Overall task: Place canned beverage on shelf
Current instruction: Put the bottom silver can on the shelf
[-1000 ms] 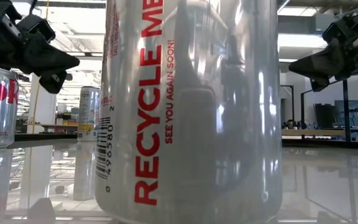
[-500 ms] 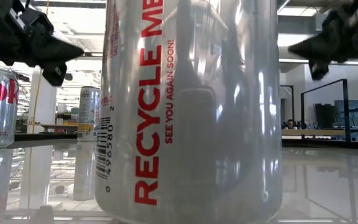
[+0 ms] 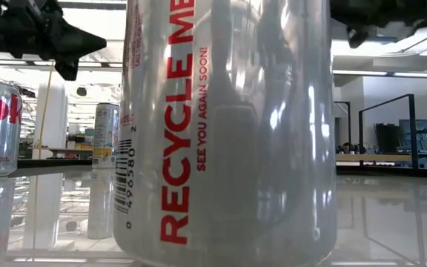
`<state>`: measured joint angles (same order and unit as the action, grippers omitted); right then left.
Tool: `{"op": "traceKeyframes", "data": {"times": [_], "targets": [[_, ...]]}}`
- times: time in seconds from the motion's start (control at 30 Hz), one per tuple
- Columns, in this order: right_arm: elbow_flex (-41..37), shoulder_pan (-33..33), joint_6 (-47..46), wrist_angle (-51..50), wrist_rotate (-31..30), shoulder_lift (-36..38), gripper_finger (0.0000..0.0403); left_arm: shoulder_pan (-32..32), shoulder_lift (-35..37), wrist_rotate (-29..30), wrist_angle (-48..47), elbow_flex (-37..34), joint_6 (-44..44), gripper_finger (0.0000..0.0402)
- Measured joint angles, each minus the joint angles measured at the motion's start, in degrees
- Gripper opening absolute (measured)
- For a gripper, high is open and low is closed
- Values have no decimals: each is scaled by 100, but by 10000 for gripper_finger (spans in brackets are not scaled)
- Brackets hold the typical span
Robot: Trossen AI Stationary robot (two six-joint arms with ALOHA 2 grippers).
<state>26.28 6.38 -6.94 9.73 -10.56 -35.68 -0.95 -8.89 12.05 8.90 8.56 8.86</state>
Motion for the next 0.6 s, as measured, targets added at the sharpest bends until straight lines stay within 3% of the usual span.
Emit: {"op": "traceKeyframes", "data": {"times": [0.33,0.6], "targets": [[1652,438,854,30,21,-2358,67,2,-1582,-175,-82,684,-225,0],[2951,523,1359,-181,19,-3876,67,2,-2034,-175,-339,1028,-896,2]]}}
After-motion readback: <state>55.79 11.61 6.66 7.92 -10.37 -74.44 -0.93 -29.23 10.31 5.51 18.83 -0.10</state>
